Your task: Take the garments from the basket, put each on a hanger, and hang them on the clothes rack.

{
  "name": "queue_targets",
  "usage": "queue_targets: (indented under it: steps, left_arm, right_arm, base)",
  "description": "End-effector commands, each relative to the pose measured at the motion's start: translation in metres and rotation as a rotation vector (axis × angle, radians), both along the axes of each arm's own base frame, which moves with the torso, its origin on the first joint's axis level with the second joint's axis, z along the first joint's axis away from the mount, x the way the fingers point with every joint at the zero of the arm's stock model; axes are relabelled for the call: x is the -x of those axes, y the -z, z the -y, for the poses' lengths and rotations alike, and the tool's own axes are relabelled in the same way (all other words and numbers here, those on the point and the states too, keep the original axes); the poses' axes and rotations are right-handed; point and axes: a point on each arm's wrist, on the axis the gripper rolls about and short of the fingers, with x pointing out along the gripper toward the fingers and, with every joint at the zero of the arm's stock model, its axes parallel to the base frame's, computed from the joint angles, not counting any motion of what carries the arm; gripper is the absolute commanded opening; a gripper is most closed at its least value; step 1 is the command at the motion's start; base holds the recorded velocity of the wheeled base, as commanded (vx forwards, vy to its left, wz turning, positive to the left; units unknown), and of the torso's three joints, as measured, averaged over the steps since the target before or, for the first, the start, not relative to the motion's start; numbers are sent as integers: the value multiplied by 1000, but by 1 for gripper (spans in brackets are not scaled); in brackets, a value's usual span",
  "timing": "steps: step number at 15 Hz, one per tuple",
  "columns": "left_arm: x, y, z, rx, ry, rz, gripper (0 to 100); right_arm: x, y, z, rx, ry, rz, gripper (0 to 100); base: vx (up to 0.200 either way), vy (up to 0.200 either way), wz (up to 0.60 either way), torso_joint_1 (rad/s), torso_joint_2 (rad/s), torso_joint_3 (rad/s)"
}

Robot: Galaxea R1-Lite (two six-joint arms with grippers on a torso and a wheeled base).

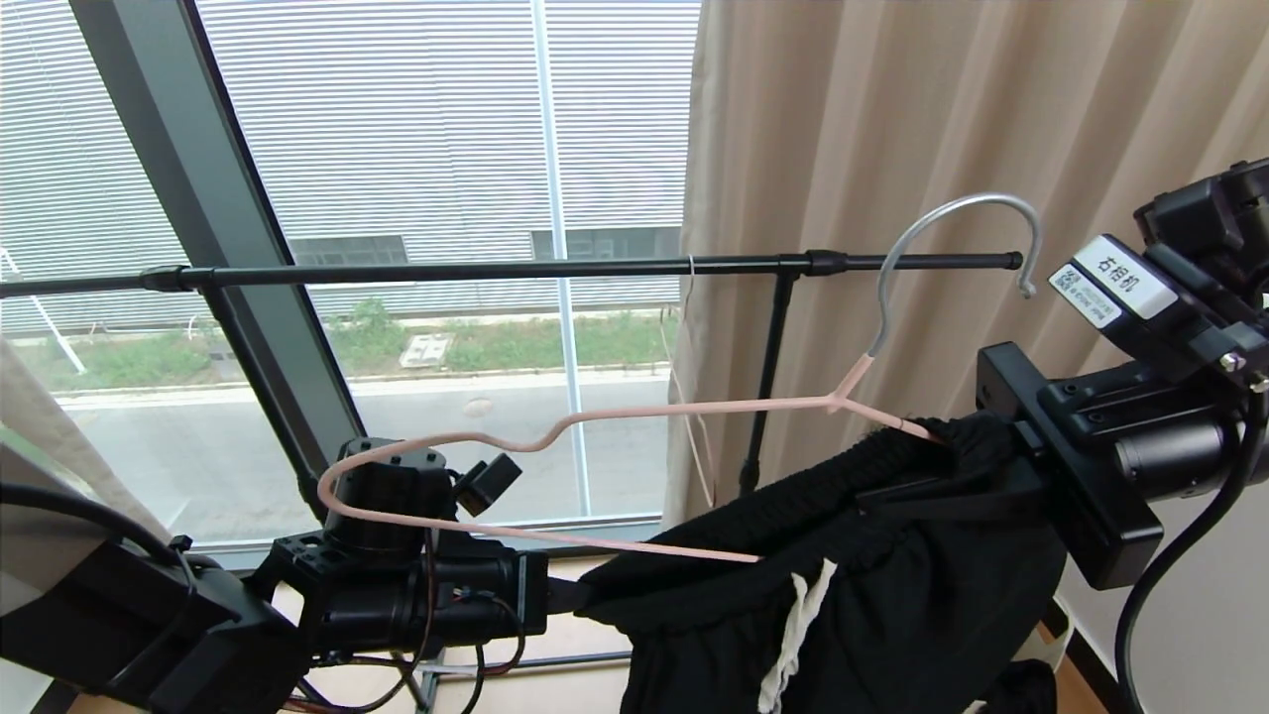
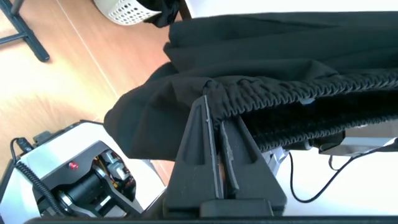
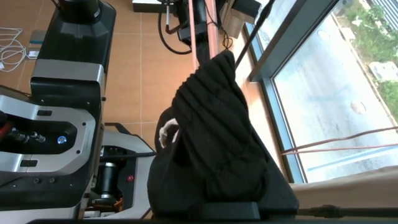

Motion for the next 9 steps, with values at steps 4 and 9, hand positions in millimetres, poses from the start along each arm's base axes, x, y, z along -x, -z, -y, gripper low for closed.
queue_targets:
  steps: [4,9]
  left_arm:
    - [1,-7,-40,-18,-107,48,0]
    - [-3,-13,-62,-26,-179,92,0]
  right_arm:
    - [-2,13,26,25,113,-35,0]
    - [-3,34,31,171,244,-58,0]
  base:
    - [0,0,0,0,0,0]
    - [0,0,0,0,0,0]
